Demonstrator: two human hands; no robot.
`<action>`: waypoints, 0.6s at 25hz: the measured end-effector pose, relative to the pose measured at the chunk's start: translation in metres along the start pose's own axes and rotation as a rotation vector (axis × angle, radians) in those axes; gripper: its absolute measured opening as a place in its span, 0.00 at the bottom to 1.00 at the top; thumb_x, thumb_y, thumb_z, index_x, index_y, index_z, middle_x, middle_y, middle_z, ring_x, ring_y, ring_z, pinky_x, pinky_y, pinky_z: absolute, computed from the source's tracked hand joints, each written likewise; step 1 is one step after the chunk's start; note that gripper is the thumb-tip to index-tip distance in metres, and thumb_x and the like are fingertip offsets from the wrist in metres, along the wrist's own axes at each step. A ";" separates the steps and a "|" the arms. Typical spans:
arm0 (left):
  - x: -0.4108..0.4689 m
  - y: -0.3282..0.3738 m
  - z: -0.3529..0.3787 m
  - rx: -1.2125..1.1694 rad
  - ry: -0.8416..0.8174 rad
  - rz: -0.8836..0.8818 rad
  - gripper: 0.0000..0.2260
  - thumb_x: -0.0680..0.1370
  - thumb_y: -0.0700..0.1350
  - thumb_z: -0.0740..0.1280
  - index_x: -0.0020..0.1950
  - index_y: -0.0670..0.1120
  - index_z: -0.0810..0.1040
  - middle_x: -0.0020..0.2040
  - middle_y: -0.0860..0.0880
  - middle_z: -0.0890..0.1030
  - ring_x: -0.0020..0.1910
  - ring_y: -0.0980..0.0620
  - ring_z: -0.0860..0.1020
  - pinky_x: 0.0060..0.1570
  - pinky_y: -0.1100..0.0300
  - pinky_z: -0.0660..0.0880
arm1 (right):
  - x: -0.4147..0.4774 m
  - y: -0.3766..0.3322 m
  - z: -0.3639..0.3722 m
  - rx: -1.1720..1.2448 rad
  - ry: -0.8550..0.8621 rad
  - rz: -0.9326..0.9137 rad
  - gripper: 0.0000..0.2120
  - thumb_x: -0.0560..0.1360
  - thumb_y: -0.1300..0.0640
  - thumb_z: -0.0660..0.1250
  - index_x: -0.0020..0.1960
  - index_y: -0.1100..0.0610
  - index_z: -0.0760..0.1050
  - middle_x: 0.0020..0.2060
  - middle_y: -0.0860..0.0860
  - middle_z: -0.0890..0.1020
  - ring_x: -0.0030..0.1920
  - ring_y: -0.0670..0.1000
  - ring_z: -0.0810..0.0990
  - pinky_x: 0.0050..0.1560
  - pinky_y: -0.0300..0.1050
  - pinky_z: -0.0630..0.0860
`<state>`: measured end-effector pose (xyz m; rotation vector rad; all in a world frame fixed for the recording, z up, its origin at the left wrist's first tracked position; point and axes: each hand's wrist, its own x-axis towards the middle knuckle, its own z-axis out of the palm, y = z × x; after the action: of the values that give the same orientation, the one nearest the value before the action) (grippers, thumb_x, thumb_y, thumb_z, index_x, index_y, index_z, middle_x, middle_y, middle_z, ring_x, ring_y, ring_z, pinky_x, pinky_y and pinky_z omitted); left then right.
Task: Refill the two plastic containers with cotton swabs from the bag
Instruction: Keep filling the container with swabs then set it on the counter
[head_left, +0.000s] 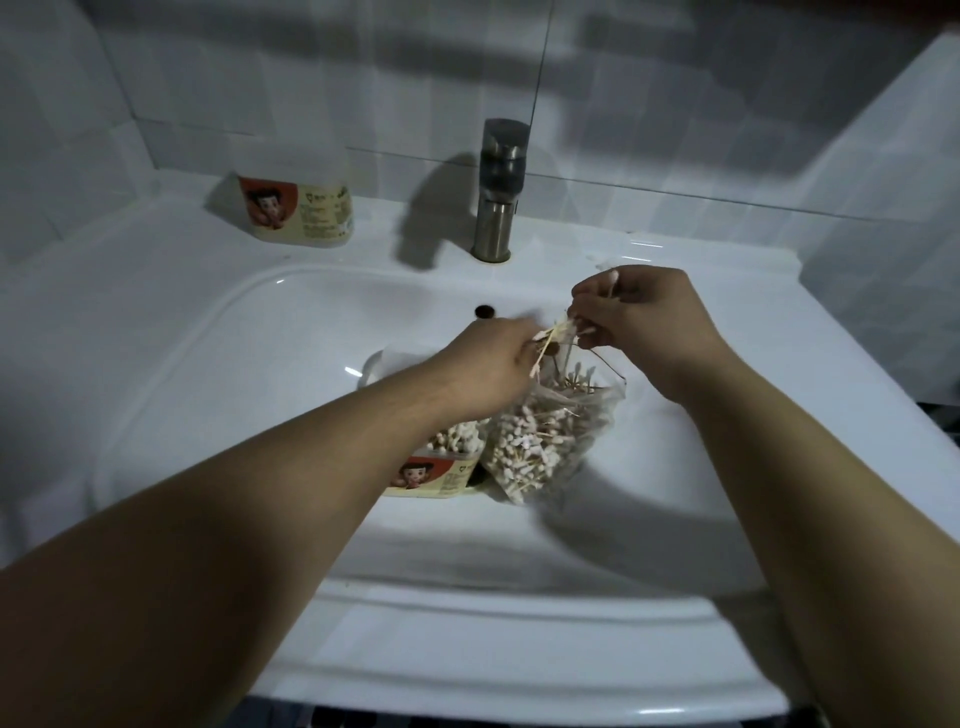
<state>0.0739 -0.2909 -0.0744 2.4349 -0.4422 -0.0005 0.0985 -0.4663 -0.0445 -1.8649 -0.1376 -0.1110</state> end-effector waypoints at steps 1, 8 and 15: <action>-0.001 0.001 0.001 -0.023 -0.008 -0.018 0.09 0.84 0.40 0.58 0.53 0.47 0.77 0.41 0.50 0.78 0.38 0.53 0.75 0.34 0.59 0.67 | 0.000 0.000 0.001 -0.008 -0.009 0.004 0.05 0.75 0.70 0.71 0.42 0.63 0.81 0.34 0.56 0.82 0.34 0.53 0.83 0.39 0.43 0.81; 0.002 0.010 0.005 -0.553 -0.100 -0.204 0.13 0.84 0.48 0.59 0.58 0.44 0.80 0.47 0.47 0.81 0.44 0.49 0.78 0.44 0.53 0.73 | -0.001 0.000 0.003 -0.084 0.000 -0.035 0.07 0.73 0.71 0.71 0.40 0.61 0.81 0.33 0.54 0.82 0.34 0.53 0.85 0.40 0.43 0.83; 0.004 0.007 0.009 -0.801 -0.169 -0.286 0.20 0.84 0.60 0.58 0.61 0.46 0.80 0.47 0.48 0.83 0.39 0.53 0.77 0.38 0.57 0.70 | 0.000 0.006 0.004 -0.186 -0.029 -0.093 0.04 0.74 0.66 0.71 0.43 0.59 0.82 0.35 0.54 0.85 0.36 0.56 0.87 0.51 0.61 0.84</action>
<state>0.0746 -0.3025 -0.0768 1.6850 -0.1163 -0.4258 0.0991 -0.4643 -0.0510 -2.0461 -0.2412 -0.1656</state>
